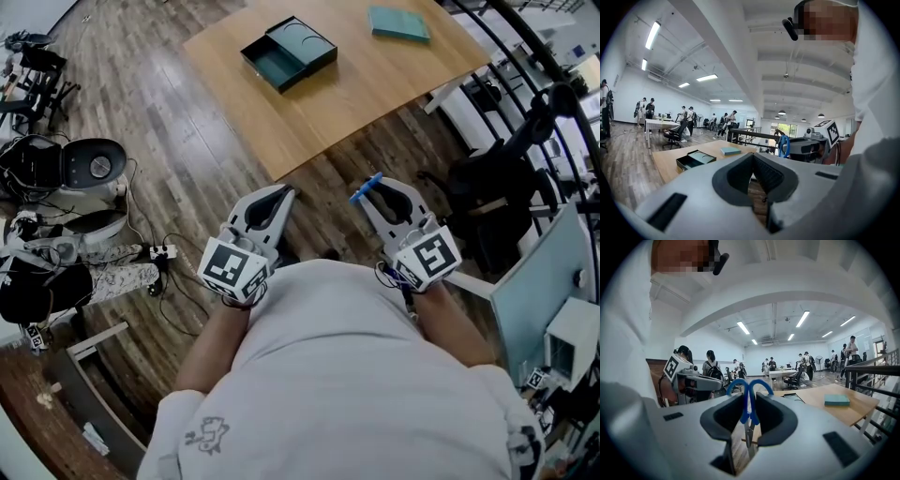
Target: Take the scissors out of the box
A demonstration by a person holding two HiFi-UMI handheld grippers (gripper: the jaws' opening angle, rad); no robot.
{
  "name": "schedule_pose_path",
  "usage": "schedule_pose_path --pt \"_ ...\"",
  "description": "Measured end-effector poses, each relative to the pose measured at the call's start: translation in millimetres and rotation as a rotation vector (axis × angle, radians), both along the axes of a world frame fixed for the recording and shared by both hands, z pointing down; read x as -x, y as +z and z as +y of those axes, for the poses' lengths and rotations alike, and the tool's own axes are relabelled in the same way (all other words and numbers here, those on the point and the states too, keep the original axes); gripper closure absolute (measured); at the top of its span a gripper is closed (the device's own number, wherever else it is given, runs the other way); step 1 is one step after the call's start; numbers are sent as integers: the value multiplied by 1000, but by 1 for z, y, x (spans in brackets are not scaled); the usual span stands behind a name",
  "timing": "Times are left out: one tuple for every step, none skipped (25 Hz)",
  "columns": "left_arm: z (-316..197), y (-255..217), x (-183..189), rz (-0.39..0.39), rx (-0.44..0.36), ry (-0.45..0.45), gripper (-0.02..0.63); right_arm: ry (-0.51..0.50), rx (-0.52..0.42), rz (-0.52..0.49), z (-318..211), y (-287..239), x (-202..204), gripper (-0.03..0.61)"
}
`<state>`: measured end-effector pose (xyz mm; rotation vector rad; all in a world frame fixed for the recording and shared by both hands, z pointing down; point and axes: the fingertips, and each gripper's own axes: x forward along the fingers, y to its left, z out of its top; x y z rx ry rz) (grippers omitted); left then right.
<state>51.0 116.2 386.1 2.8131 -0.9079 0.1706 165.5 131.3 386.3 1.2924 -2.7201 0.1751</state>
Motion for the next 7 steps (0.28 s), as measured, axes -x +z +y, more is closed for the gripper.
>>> schedule_pose_path --pt "-2 0 0 0 0 -1 609 -1 -2 2 -2 -1 1 485" --pt "-4 0 1 -1 0 -2 609 -2 -5 6 -4 -1 1 485" --pt "-5 -1 1 -2 0 -3 609 -4 -8 11 -5 -2 2 485" --pt "-7 -1 2 -3 -1 -3 609 -5 -10 14 -7 -3 4 485" --pt "-8 -1 2 -4 -1 -2 609 -7 -9 14 -8 -3 5 485" --pt "-10 -2 3 -5 -1 -1 609 -8 -8 12 -10 -3 6 485" --pt "-11 -2 3 -6 -1 0 609 -9 -6 10 -12 -4 7 485"
